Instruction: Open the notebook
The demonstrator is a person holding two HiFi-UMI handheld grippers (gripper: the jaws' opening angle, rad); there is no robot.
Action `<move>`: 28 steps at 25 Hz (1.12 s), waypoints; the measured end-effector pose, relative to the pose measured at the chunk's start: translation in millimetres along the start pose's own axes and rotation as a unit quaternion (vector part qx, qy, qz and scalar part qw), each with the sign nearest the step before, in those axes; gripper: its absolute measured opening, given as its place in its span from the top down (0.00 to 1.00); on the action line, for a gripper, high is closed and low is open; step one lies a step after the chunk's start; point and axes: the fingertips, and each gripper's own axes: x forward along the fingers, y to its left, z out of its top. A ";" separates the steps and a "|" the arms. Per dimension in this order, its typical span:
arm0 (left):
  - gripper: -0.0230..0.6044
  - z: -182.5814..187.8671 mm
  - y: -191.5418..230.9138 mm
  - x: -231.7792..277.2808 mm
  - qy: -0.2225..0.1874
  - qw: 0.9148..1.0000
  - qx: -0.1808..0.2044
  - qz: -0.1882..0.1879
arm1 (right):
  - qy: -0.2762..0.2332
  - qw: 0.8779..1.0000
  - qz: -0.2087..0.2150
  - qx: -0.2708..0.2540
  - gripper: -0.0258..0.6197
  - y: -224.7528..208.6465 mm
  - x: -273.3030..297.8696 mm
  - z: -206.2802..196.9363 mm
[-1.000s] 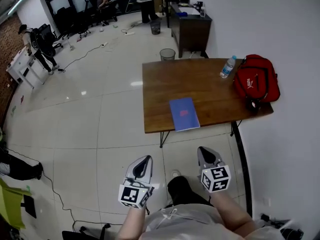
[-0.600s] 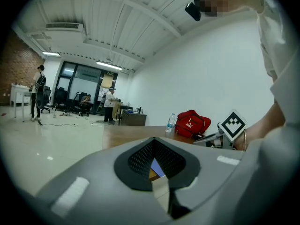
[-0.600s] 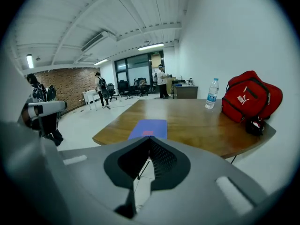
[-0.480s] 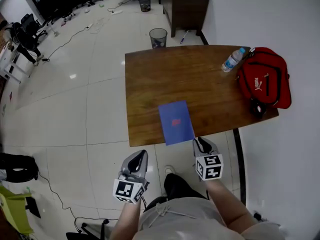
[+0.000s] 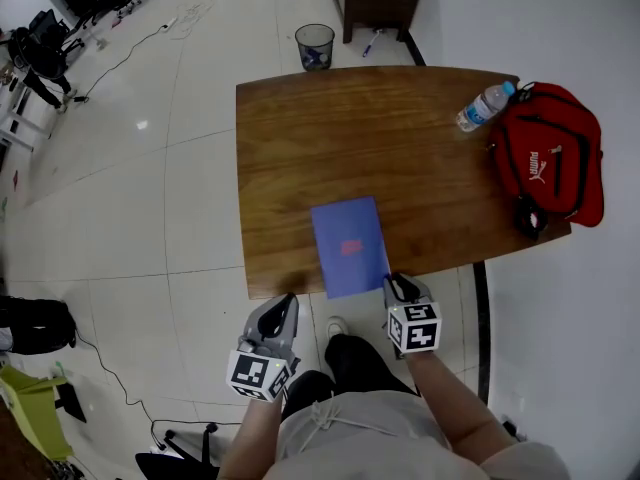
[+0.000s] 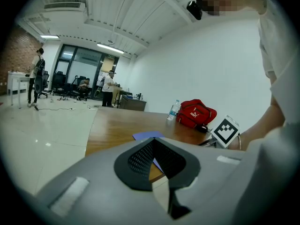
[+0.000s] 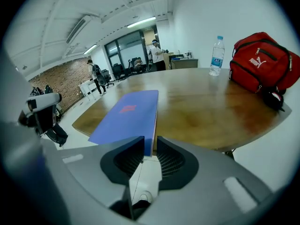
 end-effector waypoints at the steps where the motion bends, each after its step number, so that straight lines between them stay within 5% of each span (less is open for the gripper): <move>1: 0.96 -1.2 0.4 1.5 0.002 1.000 0.002 0.001 | -0.001 1.000 -0.001 0.000 0.84 -0.3 0.6 -0.5; 17: 0.96 11.8 4.2 6.4 -0.007 1.000 0.010 0.007 | -0.025 1.000 0.012 -0.011 0.94 3.3 -17.3 26.9; 28: 0.96 52.7 2.9 -37.7 -0.057 0.998 0.024 0.029 | -0.089 0.989 0.116 -0.029 0.95 88.7 -68.0 91.2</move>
